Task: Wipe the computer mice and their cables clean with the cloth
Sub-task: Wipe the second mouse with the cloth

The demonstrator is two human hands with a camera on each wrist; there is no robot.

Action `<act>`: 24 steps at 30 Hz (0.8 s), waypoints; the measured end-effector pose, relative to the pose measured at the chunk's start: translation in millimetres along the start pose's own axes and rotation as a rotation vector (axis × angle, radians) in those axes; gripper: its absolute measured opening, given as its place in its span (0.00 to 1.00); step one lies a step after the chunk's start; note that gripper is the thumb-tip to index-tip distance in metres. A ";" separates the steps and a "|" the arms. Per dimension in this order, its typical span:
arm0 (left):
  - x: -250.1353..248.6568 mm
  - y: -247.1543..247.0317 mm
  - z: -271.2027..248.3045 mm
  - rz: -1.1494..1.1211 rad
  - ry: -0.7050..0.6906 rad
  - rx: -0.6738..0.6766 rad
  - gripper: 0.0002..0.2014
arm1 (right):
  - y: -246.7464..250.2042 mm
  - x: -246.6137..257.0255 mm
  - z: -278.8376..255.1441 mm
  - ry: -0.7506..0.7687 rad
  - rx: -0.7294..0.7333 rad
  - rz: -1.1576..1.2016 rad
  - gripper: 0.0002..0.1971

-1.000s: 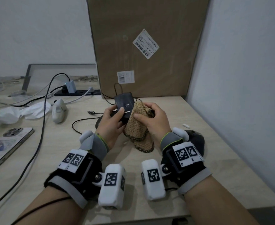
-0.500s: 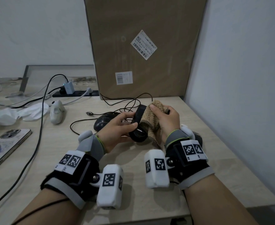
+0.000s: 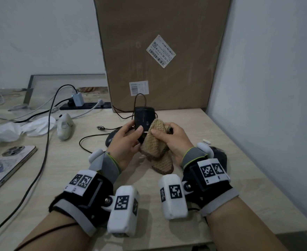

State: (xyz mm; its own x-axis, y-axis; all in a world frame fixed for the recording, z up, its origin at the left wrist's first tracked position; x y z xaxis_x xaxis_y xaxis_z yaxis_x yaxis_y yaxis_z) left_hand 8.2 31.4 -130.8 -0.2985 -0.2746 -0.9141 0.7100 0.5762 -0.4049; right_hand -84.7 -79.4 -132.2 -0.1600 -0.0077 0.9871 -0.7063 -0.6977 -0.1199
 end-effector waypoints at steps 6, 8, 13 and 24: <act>-2.3 -5.0 -0.6 -0.090 0.011 0.037 0.15 | -1.8 7.9 -1.6 0.073 -0.007 -0.082 0.21; -1.3 -5.9 -0.5 -0.115 0.020 0.039 0.14 | 2.3 14.3 -2.0 0.124 -0.052 -0.091 0.20; 1.9 -8.5 -0.5 -0.146 0.031 0.048 0.15 | -0.1 30.2 -5.9 0.278 -0.078 -0.178 0.18; 7.2 -12.1 -2.5 -0.049 0.083 0.074 0.20 | -19.9 44.7 -16.2 0.379 0.106 -0.253 0.19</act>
State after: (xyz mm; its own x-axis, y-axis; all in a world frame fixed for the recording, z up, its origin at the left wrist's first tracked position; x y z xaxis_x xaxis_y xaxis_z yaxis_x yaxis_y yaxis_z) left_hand -4.2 24.4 -132.6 -0.3831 -0.2349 -0.8933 0.7375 0.5045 -0.4489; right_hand -89.0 -54.3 -87.5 -0.2464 0.4201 0.8734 -0.6839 -0.7139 0.1504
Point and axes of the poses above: each hand's wrist, its own z-axis towards the middle knuckle, its own y-axis out of the back of the hand, x = y × z, the point moved 9 cm from there along z, towards the middle knuckle, and after that the axes turned 3 degrees about y, right-handed, at the moved point
